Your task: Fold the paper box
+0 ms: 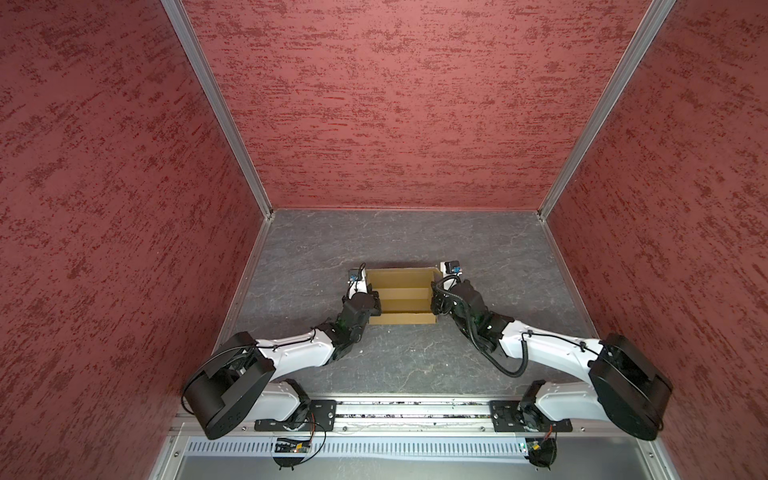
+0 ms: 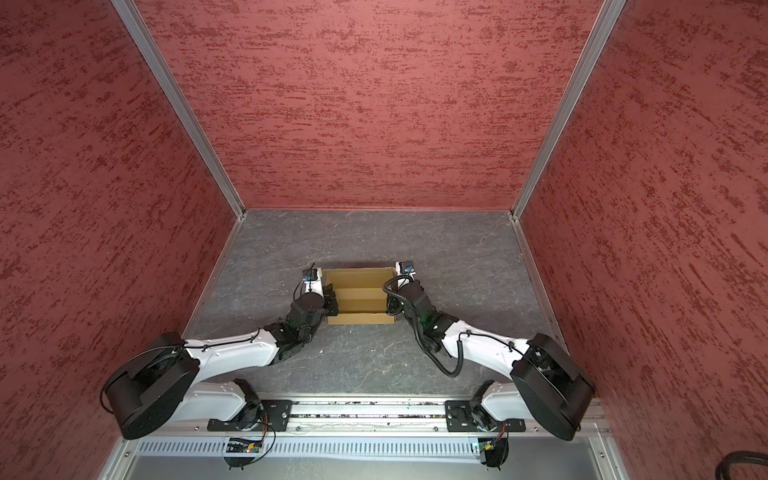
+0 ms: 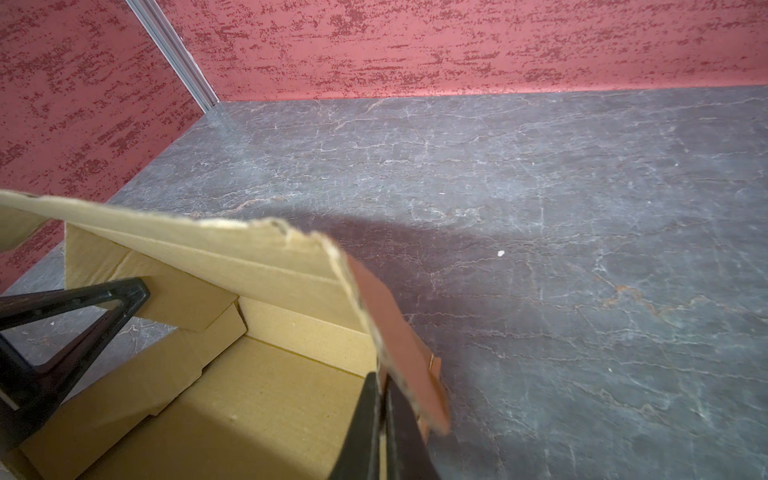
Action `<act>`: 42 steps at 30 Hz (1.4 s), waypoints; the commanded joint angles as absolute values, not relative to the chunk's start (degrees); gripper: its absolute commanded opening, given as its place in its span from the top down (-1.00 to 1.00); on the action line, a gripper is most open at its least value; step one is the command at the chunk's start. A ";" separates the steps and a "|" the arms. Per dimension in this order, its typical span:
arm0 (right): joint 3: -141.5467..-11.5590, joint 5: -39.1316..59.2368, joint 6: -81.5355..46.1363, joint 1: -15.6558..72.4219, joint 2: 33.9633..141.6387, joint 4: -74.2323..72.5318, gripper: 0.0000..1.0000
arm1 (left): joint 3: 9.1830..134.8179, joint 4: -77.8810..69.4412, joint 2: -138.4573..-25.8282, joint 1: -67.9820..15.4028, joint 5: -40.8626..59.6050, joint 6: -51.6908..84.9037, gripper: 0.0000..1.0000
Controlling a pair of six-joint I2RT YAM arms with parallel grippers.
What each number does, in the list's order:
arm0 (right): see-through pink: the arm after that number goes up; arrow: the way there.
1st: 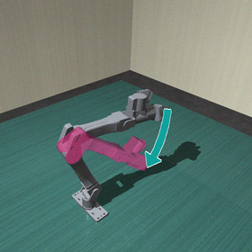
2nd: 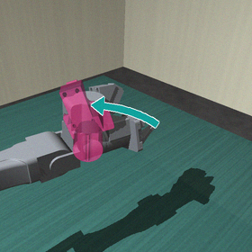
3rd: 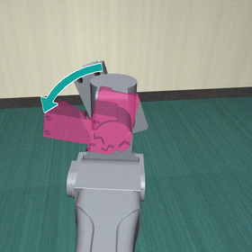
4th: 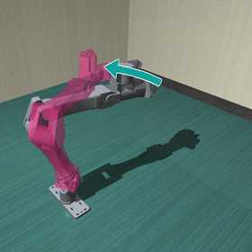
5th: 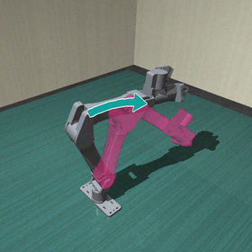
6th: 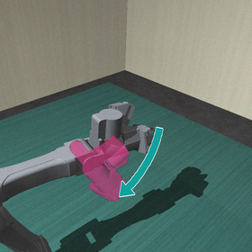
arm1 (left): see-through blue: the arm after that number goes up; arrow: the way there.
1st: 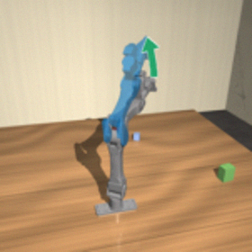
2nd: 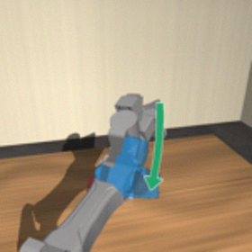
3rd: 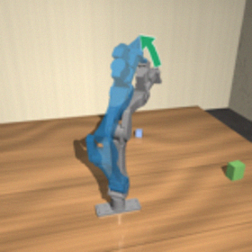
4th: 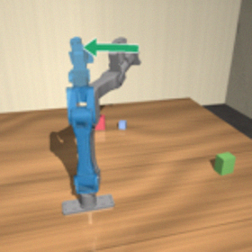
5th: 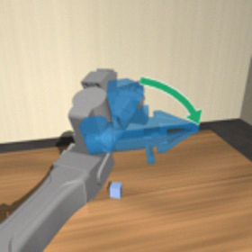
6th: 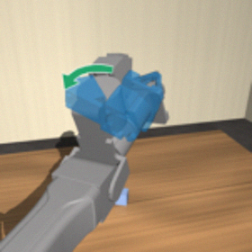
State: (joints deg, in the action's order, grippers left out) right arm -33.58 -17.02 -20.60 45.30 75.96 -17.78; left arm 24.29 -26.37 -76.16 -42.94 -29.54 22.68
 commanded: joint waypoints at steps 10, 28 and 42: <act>-33.62 -15.82 -21.71 46.32 74.17 -18.46 0.67 | 22.85 -21.60 -76.56 -43.77 -28.75 22.86 0.97; -31.56 -16.08 -23.55 46.32 72.20 -18.28 0.57 | 20.80 -23.13 -76.20 -45.07 -31.78 22.32 0.98; -28.38 -15.64 -25.05 46.32 65.11 -14.60 0.32 | 20.59 -23.54 -76.85 -47.32 -35.90 22.66 0.98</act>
State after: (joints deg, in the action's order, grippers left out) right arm -29.32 -16.34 -23.79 45.93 66.54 -16.47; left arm 22.04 -27.92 -75.75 -46.68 -35.57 22.28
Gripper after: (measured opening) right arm 0.335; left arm 0.048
